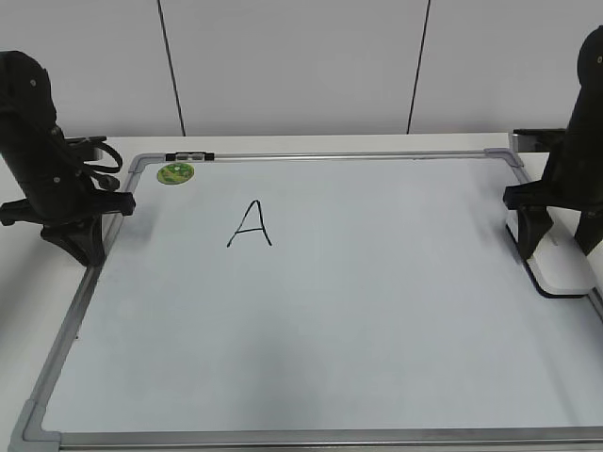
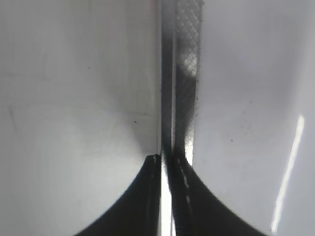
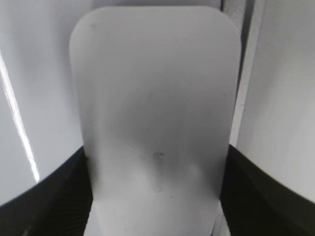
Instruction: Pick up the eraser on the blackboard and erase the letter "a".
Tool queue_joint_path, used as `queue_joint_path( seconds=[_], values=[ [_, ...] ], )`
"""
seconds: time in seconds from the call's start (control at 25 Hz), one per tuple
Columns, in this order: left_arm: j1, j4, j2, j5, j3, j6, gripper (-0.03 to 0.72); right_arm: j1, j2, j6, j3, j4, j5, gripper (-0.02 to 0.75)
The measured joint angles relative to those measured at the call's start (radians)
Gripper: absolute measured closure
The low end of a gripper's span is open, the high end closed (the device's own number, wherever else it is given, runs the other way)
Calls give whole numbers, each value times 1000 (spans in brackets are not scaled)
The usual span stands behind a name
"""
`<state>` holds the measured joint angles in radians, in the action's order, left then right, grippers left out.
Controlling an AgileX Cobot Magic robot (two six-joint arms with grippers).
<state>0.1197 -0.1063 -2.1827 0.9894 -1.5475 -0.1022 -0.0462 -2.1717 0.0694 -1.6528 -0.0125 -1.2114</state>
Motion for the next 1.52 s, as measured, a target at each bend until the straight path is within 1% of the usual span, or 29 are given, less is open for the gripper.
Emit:
queue_joint_path(
  seconds=[0.08, 0.12, 0.2, 0.28, 0.4, 0.56, 0.64, 0.72, 0.76, 0.96, 1.04, 1.12, 1.2, 1.32, 1.44, 1.52],
  values=[
    [0, 0, 0, 0, 0, 0, 659, 0, 0, -4, -2, 0, 0, 204],
    [0, 0, 0, 0, 0, 0, 659, 0, 0, -6, -2, 0, 0, 185],
    [0, 0, 0, 0, 0, 0, 659, 0, -4, -8, -2, -1, 0, 119],
    [0, 0, 0, 0, 0, 0, 659, 0, -6, -8, -2, -1, 0, 88],
    [0, 0, 0, 0, 0, 0, 659, 0, -6, -10, -15, -4, 0, 76],
    [0, -1, 0, 0, 0, 0, 659, 0, -6, -14, -78, -4, 0, 76],
    [0, -1, 0, 0, 0, 0, 645, 0, -4, -16, -96, -4, 0, 76],
    [0, 10, 0, 0, 0, 0, 599, 0, 3, -16, -96, -4, 0, 76],
    [0, 22, 0, 0, 0, 0, 556, 0, 7, -16, -96, -4, 0, 76],
    [0, 82, 2, 24, -20, 0, 260, 0, 23, -18, -98, -11, -1, 76],
    [0, 106, 21, 42, -40, -2, 165, 0, 34, -18, -98, -20, -2, 76],
    [0, 112, 50, 59, -66, -3, 102, 0, 53, -20, -98, -27, -2, 76],
    [0, 116, 87, 77, -87, -3, 81, 0, 75, -20, -98, -32, -2, 76],
    [0, 118, 141, 104, -101, -3, 75, 0, 129, -20, -98, -40, -5, 80],
    [0, 118, 184, 149, -101, -4, 97, 0, 180, -20, -98, -71, -6, 102],
    [0, 118, 207, 187, -101, -4, 127, 0, 220, -20, -98, -91, -8, 133]
  ],
)
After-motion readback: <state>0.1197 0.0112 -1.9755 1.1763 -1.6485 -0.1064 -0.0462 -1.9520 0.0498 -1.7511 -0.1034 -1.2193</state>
